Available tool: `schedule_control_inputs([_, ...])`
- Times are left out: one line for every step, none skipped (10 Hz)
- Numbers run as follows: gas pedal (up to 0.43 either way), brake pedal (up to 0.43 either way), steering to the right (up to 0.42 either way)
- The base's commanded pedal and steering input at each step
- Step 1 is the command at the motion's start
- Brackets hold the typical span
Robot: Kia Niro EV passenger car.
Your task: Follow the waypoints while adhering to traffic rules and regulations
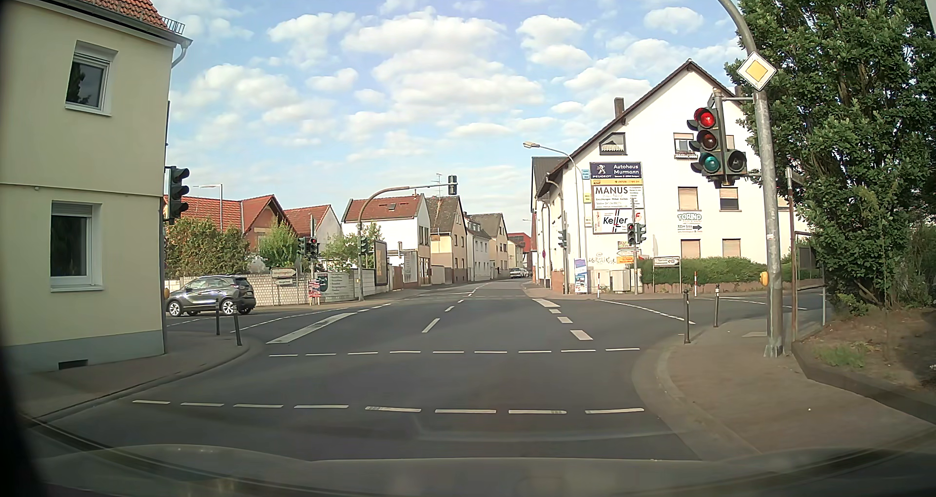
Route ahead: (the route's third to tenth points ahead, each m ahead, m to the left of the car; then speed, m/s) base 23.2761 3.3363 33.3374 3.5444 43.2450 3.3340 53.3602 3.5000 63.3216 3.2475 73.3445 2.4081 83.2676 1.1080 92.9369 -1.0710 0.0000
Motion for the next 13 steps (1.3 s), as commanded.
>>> schedule_control_inputs([0.0, 0.329, -0.007])
schedule_control_inputs([0.0, 0.329, -0.008])
schedule_control_inputs([0.0, 0.329, -0.007])
schedule_control_inputs([0.0, 0.329, -0.008])
schedule_control_inputs([0.0, 0.329, -0.008])
schedule_control_inputs([0.0, 0.329, -0.008])
schedule_control_inputs([0.0, 0.329, -0.008])
schedule_control_inputs([0.0, 0.329, -0.008])
schedule_control_inputs([0.0, 0.329, -0.008])
schedule_control_inputs([0.0, 0.329, -0.008])
schedule_control_inputs([0.0, 0.329, -0.008])
schedule_control_inputs([0.0, 0.329, -0.008])
schedule_control_inputs([0.0, 0.329, -0.008])
